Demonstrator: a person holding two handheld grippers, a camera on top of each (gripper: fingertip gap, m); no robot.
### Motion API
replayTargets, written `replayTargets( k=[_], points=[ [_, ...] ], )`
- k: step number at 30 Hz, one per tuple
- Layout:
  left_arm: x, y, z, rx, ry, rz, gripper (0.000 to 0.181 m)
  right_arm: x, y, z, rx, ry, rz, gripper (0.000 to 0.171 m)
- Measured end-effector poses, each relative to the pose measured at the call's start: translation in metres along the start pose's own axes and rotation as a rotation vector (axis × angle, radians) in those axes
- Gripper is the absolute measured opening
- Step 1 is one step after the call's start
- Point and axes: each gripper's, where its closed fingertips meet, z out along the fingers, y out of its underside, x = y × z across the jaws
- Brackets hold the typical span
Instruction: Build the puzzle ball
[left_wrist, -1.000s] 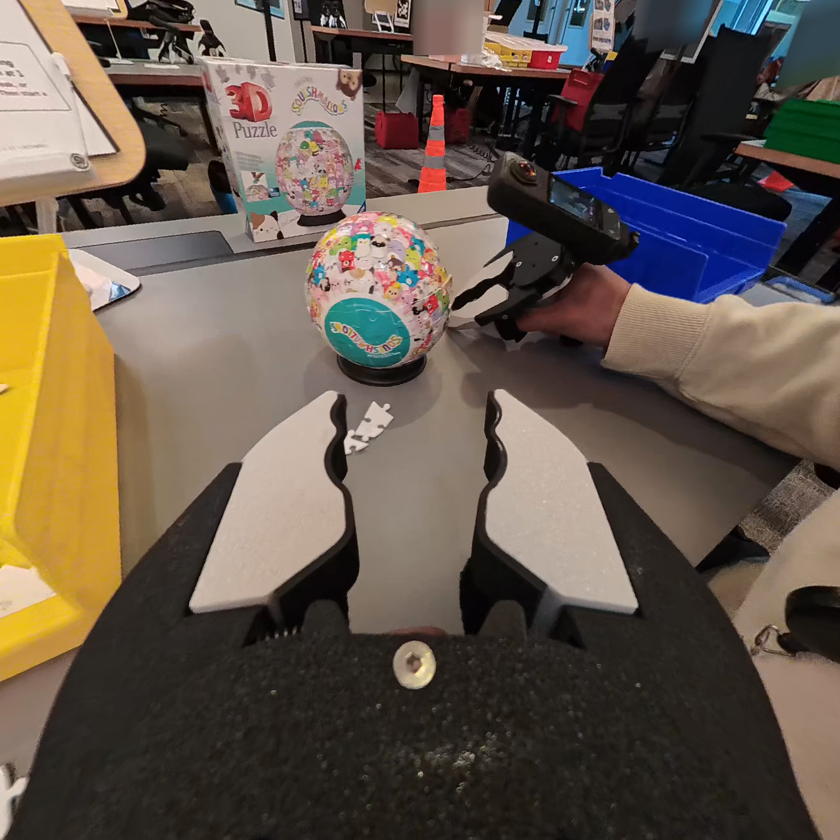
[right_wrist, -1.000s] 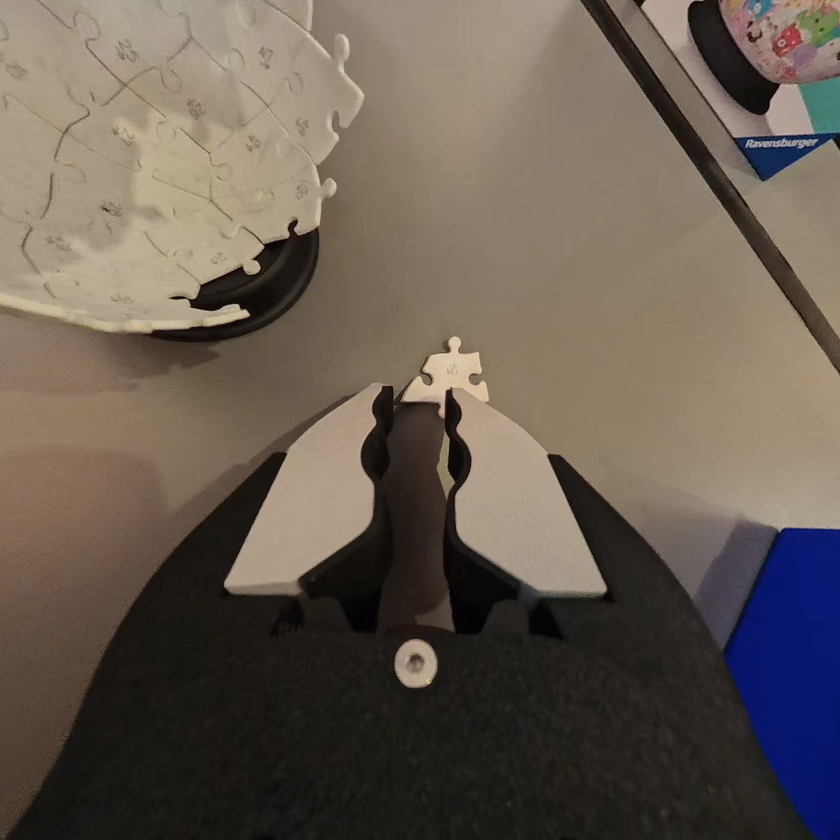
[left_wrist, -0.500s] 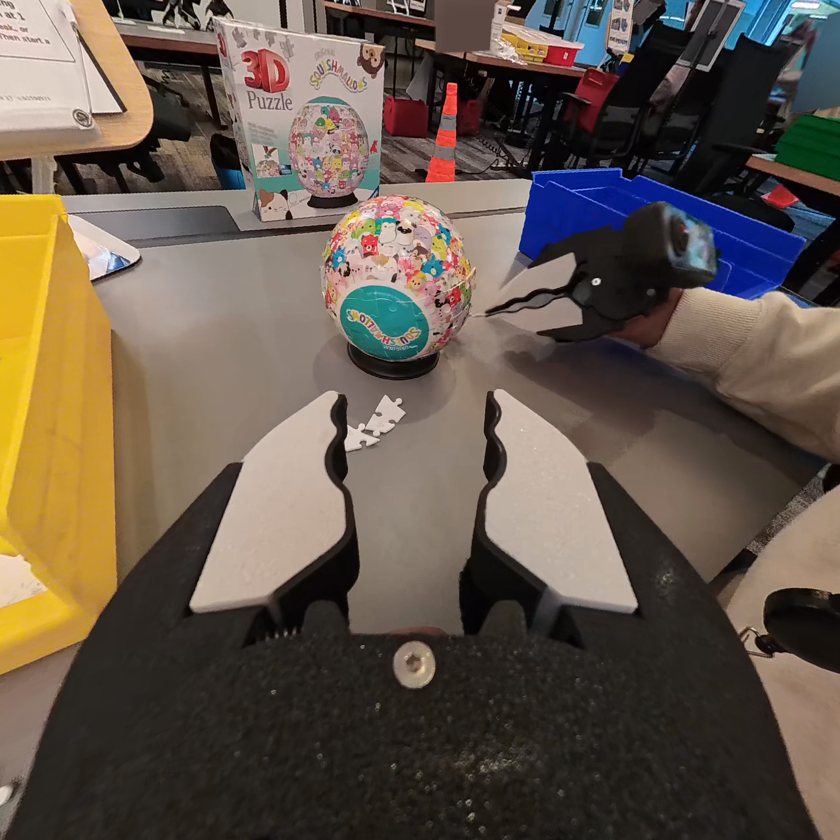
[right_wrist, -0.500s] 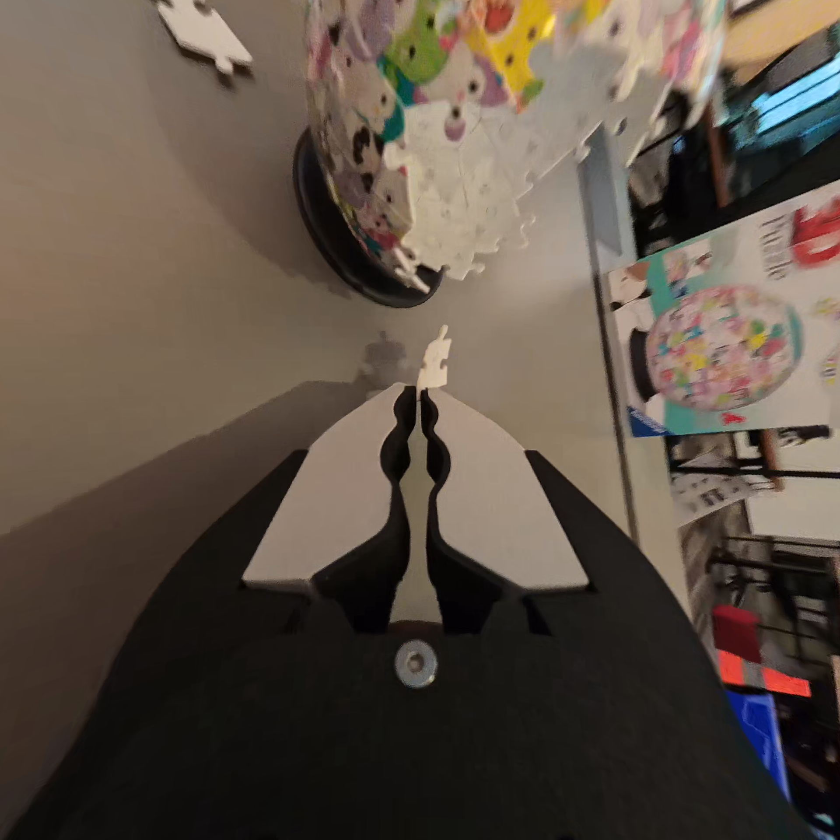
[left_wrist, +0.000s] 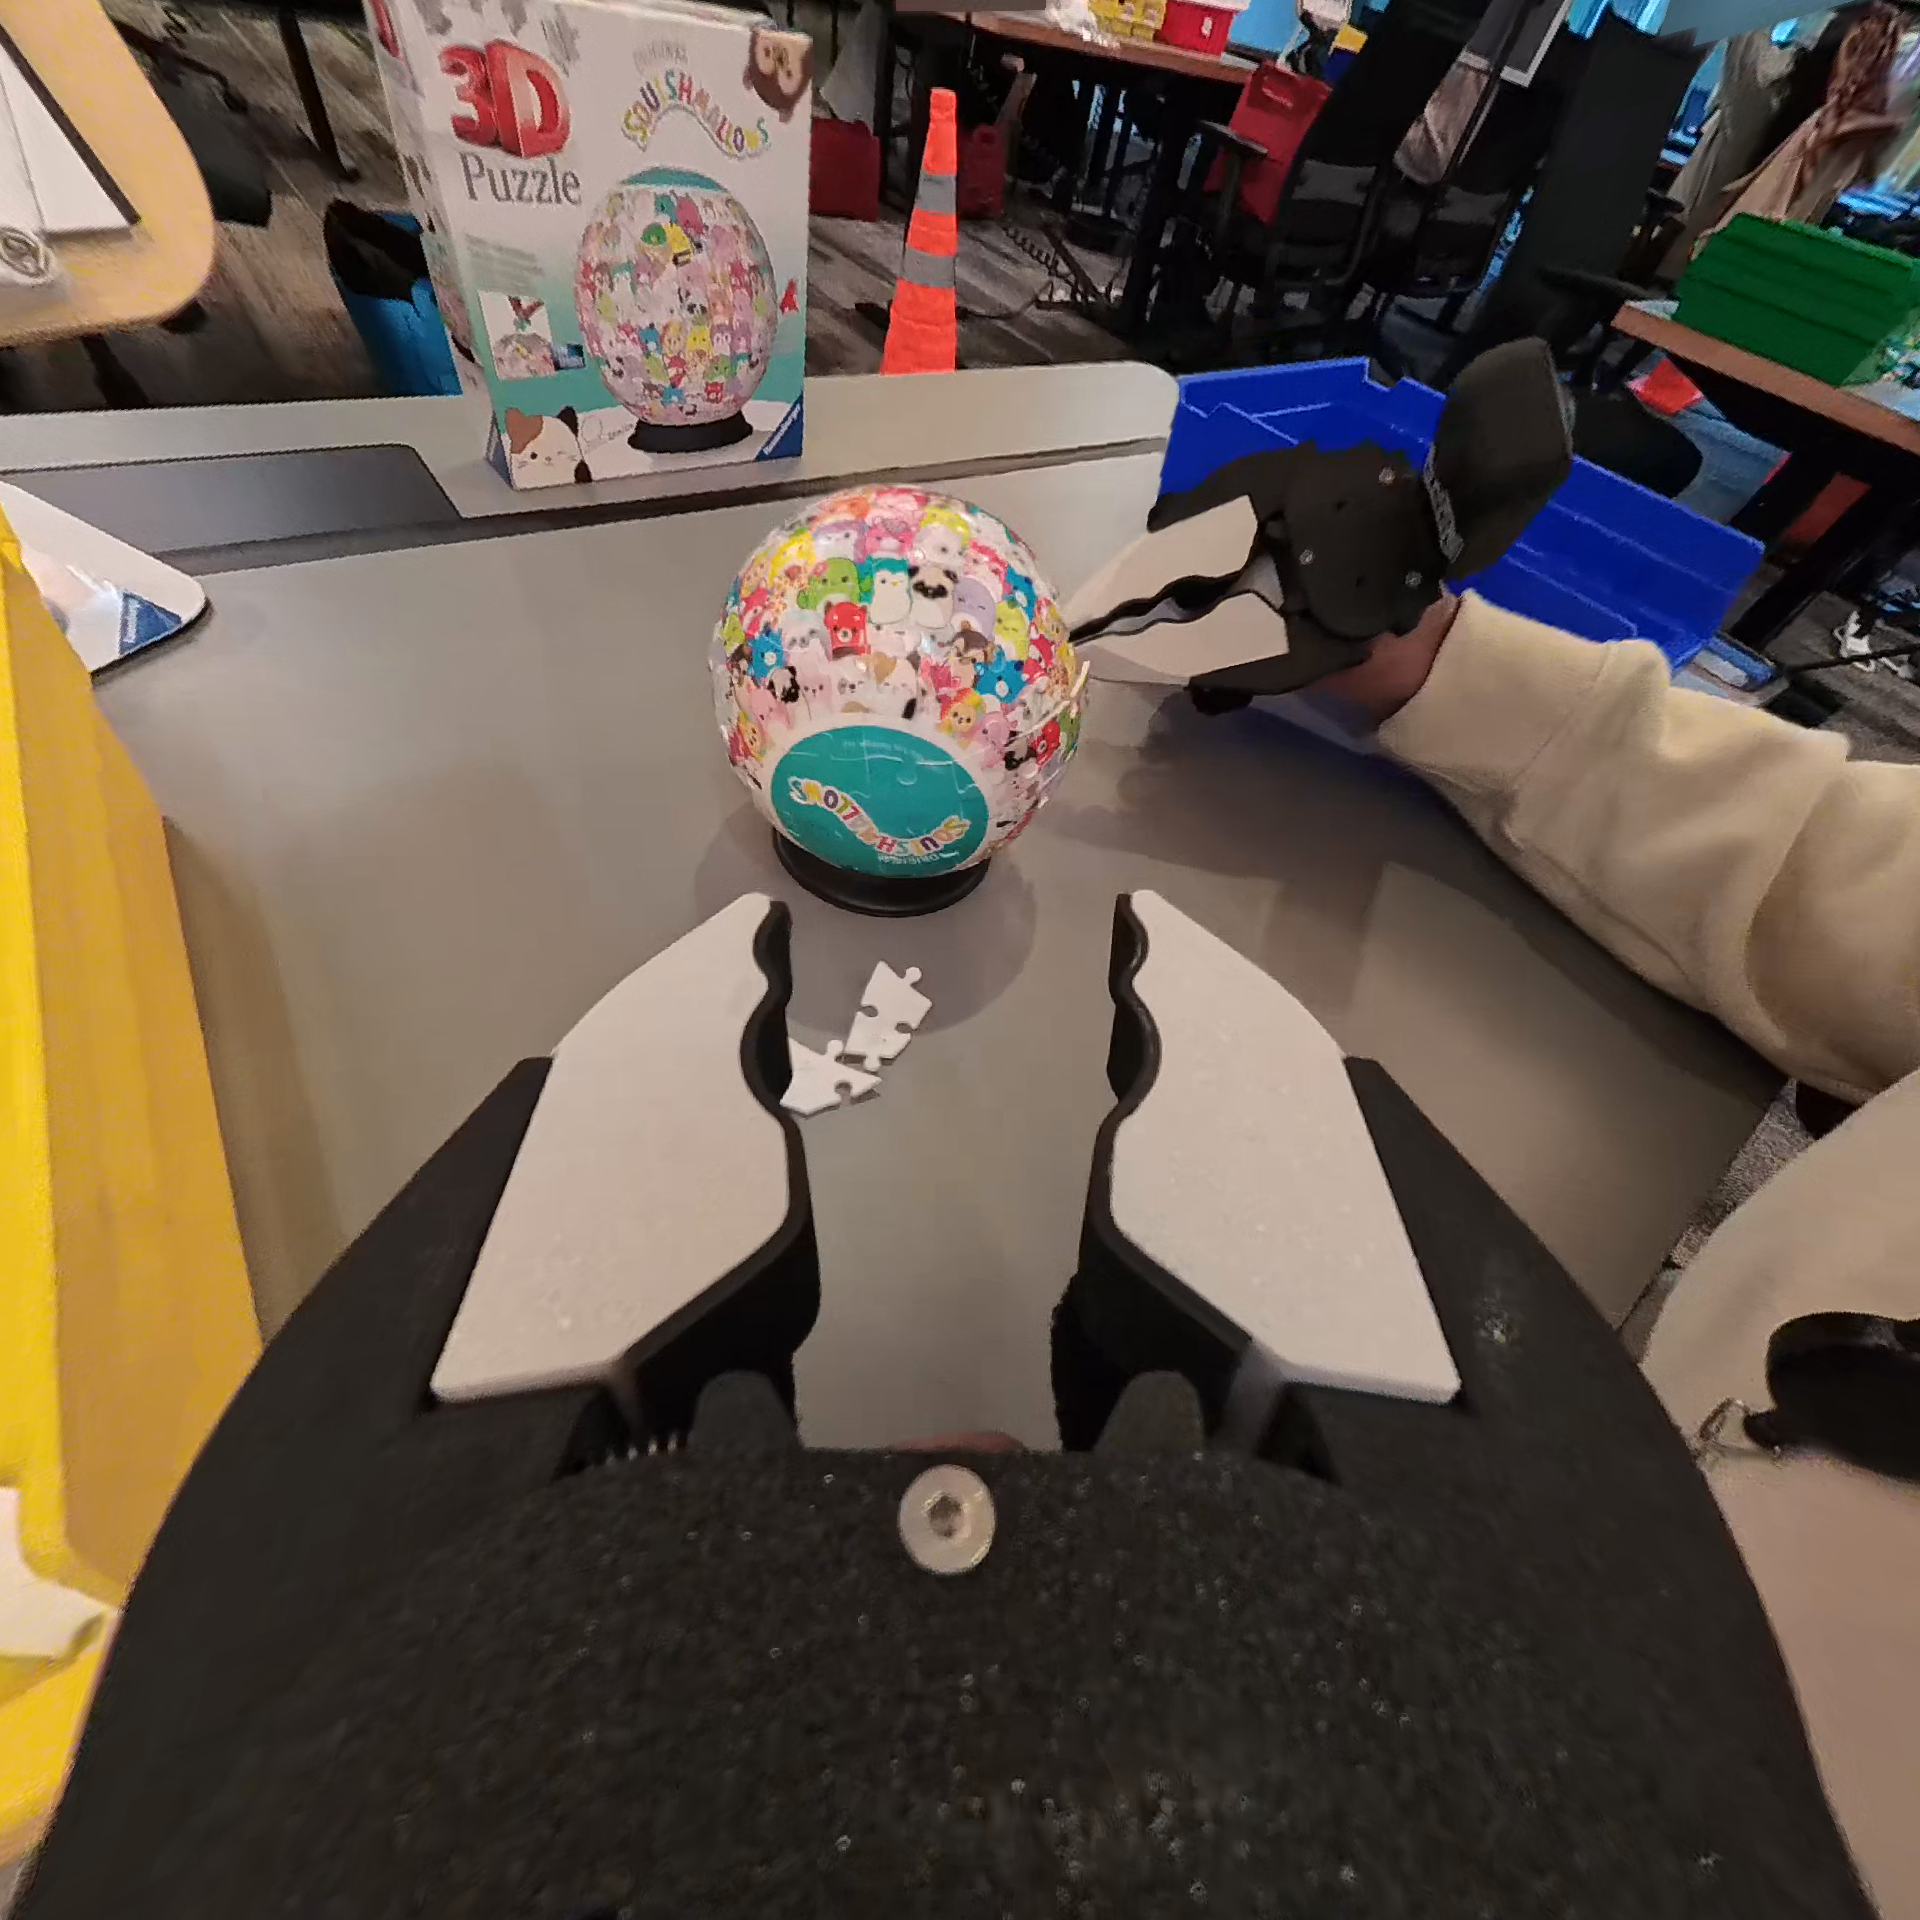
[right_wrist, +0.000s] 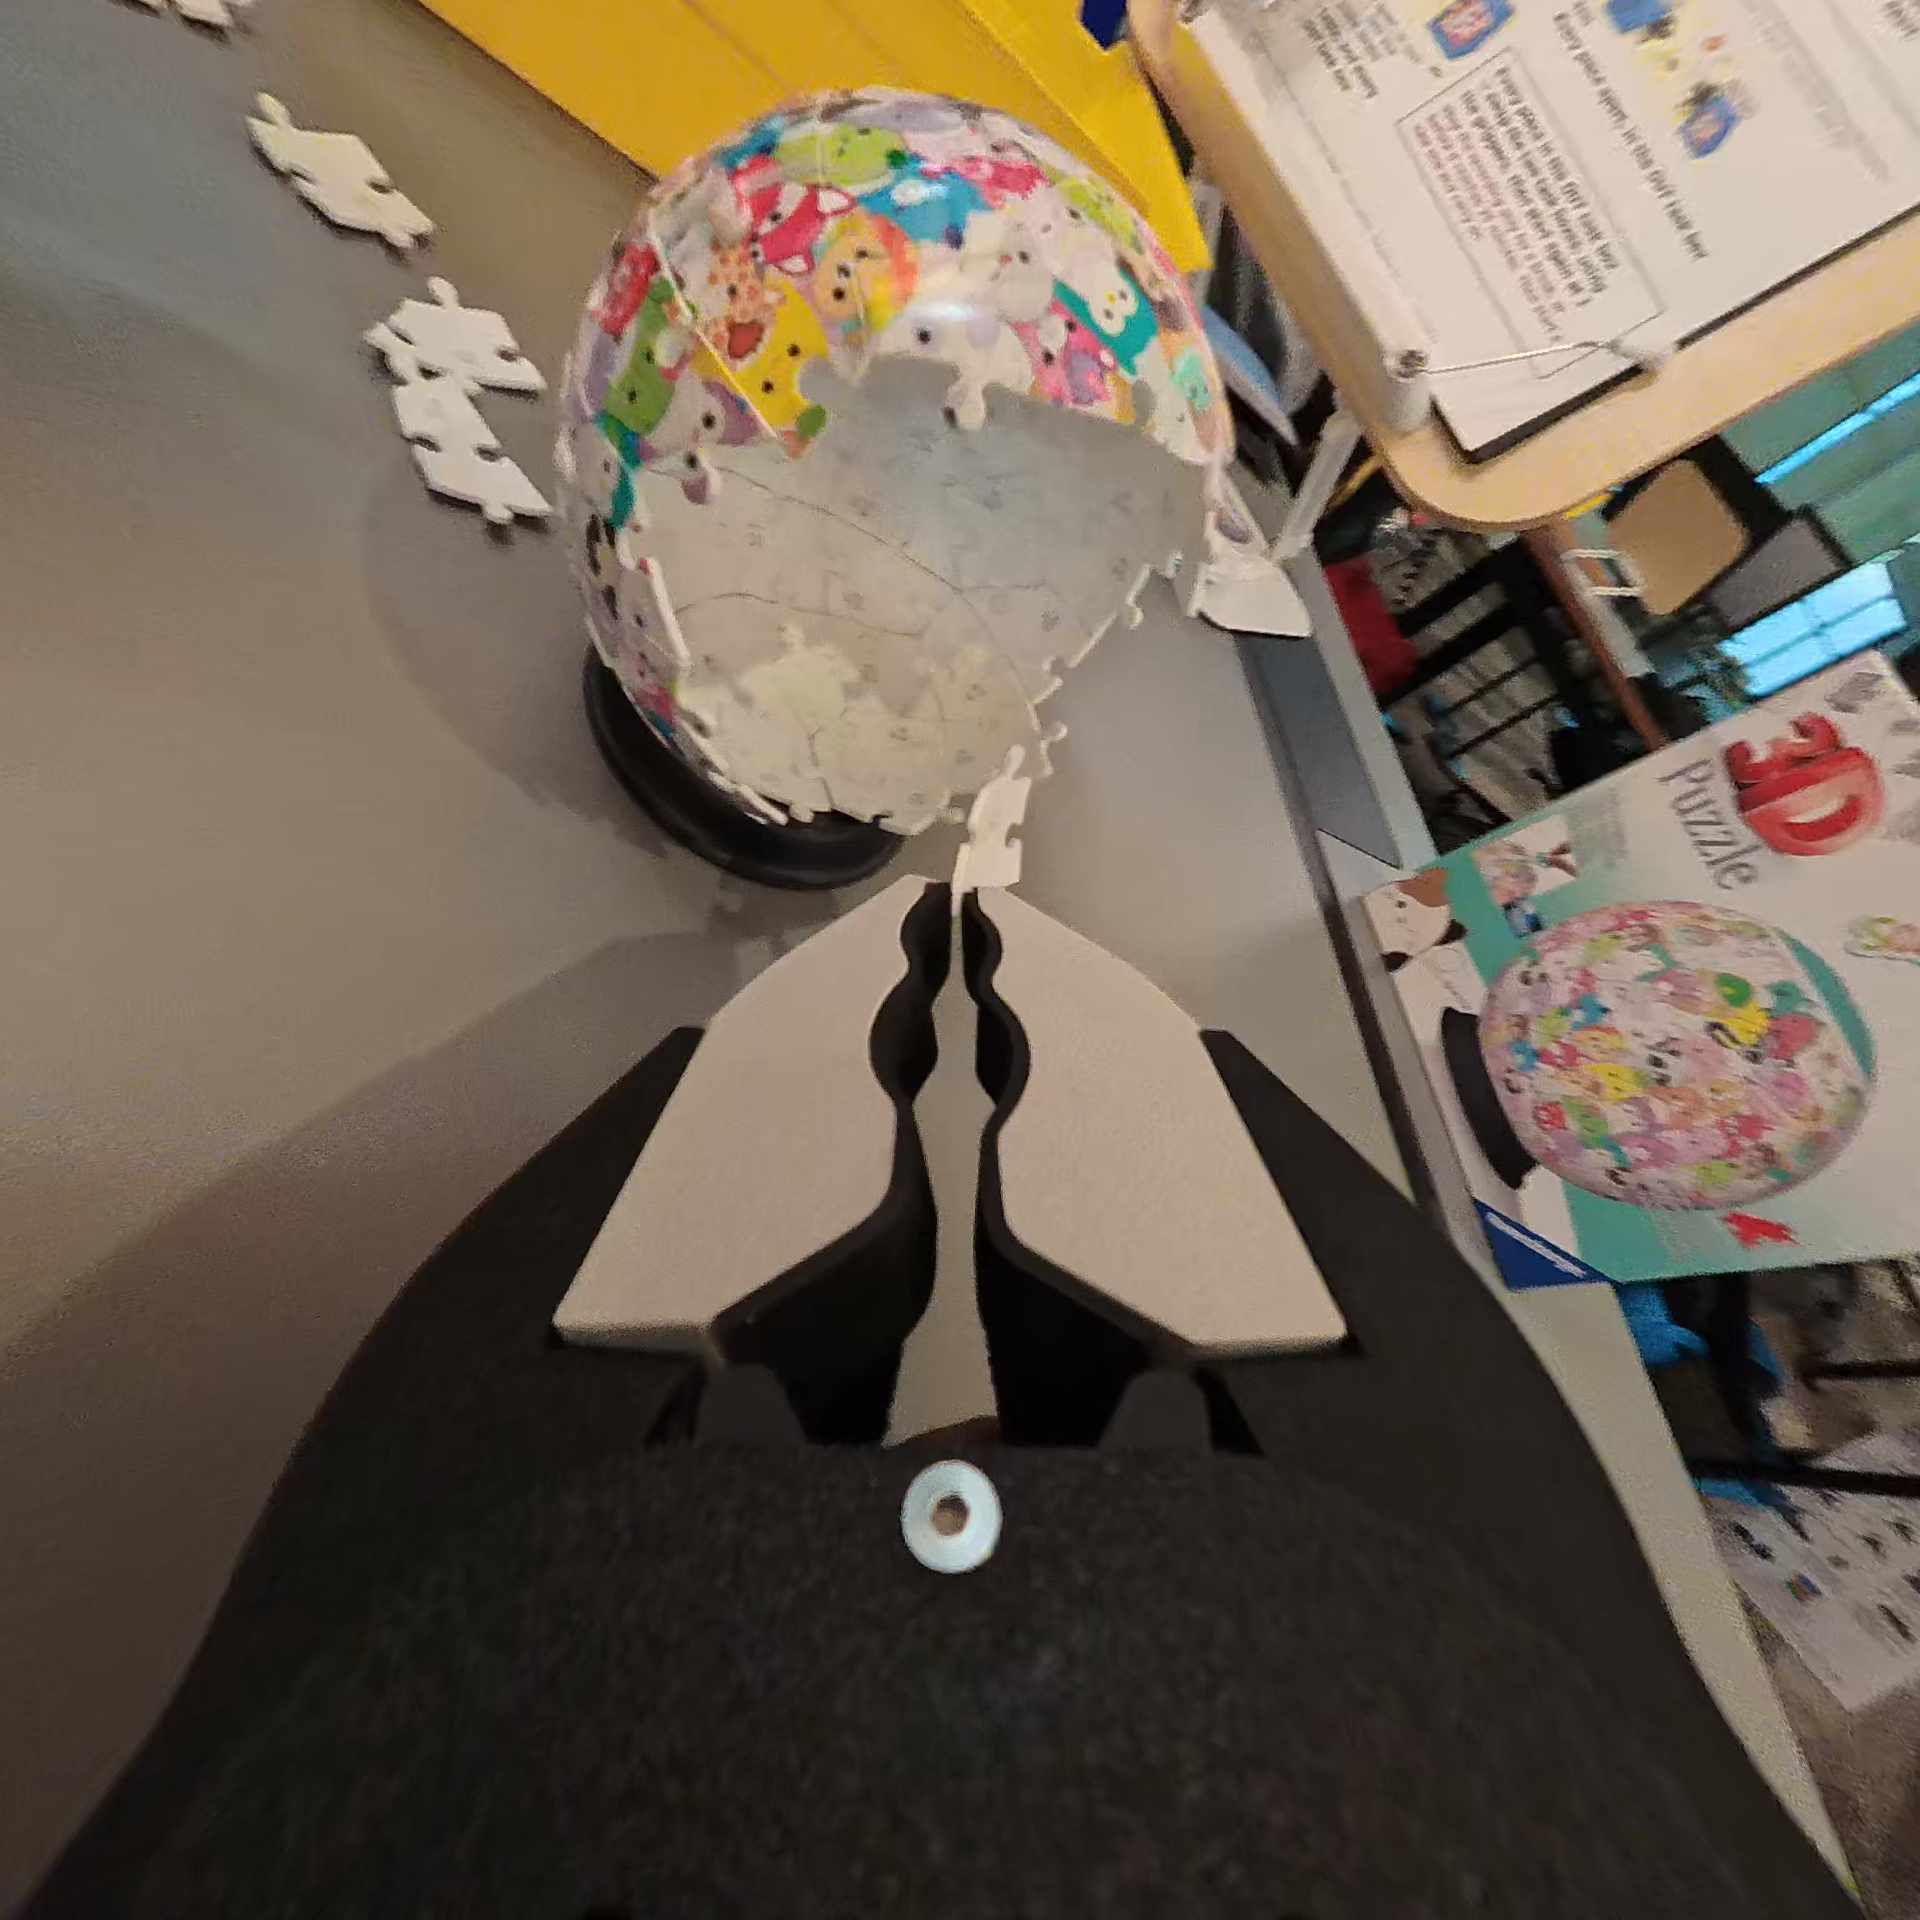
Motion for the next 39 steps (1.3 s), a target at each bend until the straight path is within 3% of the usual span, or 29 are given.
replayTargets(
  k=[6,14,18,21,26,28,30,36,39],
  points=[
    [0.002,-0.014,0.012,0.005,0.03,-0.001,0.059,-0.012,-0.006,0.011,0.044,-0.13,0.162,0.002],
    [0.012,-0.011,0.014,0.0,0.008,0.052,0.058,-0.036,0.034,0.018,-0.239,-0.215,-0.187,0.003],
    [0.012,-0.01,0.01,0.018,0.016,0.021,0.058,-0.04,0.042,0.016,-0.307,-0.213,-0.187,0.005],
    [0.011,-0.011,0.007,0.032,0.029,0.003,0.058,-0.03,0.043,0.008,-0.347,-0.151,-0.102,0.027],
    [0.007,-0.009,0.001,0.038,0.026,0.005,0.058,-0.022,0.032,-0.003,-0.308,-0.051,0.363,0.03],
    [0.006,-0.007,0.0,0.04,0.025,-0.002,0.058,-0.029,0.022,0.0,-0.254,-0.094,0.515,0.03],
    [0.005,-0.006,-0.001,0.042,0.027,-0.012,0.058,-0.025,0.029,0.003,-0.275,-0.084,0.531,0.023],
    [0.003,-0.004,-0.002,0.038,0.012,0.007,0.058,-0.032,0.048,0.017,-0.361,-0.19,0.495,0.025],
    [0.002,-0.003,-0.003,0.042,0.007,-0.006,0.058,-0.034,0.048,0.023,-0.371,-0.239,0.51,0.014]
  ],
)
